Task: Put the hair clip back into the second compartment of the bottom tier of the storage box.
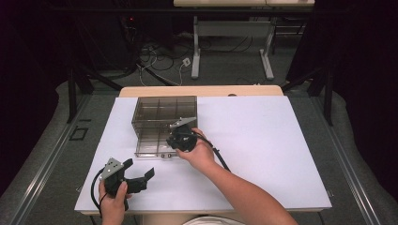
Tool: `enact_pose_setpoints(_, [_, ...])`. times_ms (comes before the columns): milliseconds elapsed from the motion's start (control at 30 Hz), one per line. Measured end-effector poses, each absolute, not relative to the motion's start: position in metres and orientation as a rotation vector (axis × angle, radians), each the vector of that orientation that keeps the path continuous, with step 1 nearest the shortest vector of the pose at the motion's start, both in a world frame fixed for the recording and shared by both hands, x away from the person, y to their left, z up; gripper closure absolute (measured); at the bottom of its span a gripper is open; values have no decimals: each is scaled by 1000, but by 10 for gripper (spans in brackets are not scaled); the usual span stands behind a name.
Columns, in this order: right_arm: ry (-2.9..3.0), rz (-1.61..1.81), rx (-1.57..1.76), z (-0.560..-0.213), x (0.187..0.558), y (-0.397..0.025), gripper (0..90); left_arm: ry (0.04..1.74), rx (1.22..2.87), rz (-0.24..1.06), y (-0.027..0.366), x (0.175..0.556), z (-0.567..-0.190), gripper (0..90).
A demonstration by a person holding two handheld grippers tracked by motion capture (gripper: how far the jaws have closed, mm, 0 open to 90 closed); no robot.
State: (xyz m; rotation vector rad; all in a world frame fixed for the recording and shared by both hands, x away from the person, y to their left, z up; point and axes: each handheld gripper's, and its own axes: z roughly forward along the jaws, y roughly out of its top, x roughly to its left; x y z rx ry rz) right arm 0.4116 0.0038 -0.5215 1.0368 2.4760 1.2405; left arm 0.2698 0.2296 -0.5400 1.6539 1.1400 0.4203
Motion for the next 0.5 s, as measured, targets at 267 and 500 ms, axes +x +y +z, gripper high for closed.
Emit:
enact_pose_setpoints(267, [2460,1238,1013,-528,413,7,807,1140,1656,420,229,270,-540,8])
enact_pose_setpoints(500, [2471,1237,1009,-533,412,10,807,1139,1657,418,229,270,-540,8])
